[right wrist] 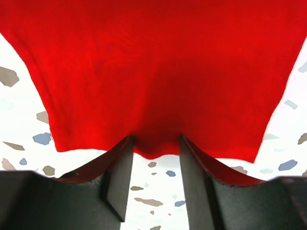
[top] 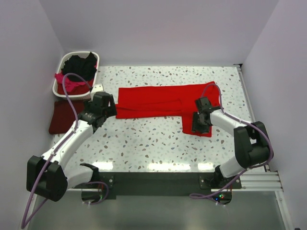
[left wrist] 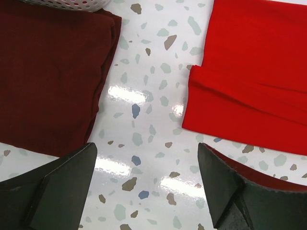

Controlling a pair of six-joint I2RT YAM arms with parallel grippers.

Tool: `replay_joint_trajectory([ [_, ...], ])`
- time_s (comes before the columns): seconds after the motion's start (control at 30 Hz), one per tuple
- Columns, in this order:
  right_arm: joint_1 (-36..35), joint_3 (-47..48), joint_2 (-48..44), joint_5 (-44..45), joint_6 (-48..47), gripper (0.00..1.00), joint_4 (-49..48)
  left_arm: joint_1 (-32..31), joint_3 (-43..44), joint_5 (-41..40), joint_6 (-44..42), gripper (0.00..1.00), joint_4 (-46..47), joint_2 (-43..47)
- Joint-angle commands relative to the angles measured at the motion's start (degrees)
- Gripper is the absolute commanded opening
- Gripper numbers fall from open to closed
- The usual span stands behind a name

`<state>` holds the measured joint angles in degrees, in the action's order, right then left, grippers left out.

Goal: Fold and stack the t-shirts
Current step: Fold the tshirt

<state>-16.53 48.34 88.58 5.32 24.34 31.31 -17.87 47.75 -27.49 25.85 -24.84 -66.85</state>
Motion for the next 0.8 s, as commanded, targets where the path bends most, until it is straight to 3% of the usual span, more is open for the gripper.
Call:
replay_joint_trajectory([
  [0.0,-0.43,-0.52,0.63,1.62,0.71,0.45,-3.18,-0.06,-0.29,-1.52,-0.97,0.91,2.34,0.32],
  [0.07,-0.52,-0.52,0.98,1.71,0.45,0.39,-3.10,0.03,-0.29,-1.52,-1.15,0.91,2.52,0.23],
  [0.17,-0.43,0.09,1.25,1.62,-0.08,0.21,-2.57,0.03,-0.11,-1.17,-1.24,0.91,2.60,-0.12],
  [0.2,-0.52,0.70,0.81,1.71,-0.17,0.10,-2.40,0.03,-0.11,-0.99,-1.24,0.90,2.52,-0.21],
  [0.3,-0.52,4.46,-0.07,2.85,-0.78,0.00,-0.20,-0.06,-0.11,-0.99,-1.41,0.90,2.52,-0.47],
  [0.53,-0.25,23.53,3.96,8.91,-5.00,0.00,6.47,0.03,0.07,-0.82,-1.68,0.90,2.34,-0.74],
  [0.77,2.64,44.79,18.54,12.34,-6.41,0.00,6.13,0.03,0.07,-0.29,-1.94,0.90,2.34,-1.44],
])
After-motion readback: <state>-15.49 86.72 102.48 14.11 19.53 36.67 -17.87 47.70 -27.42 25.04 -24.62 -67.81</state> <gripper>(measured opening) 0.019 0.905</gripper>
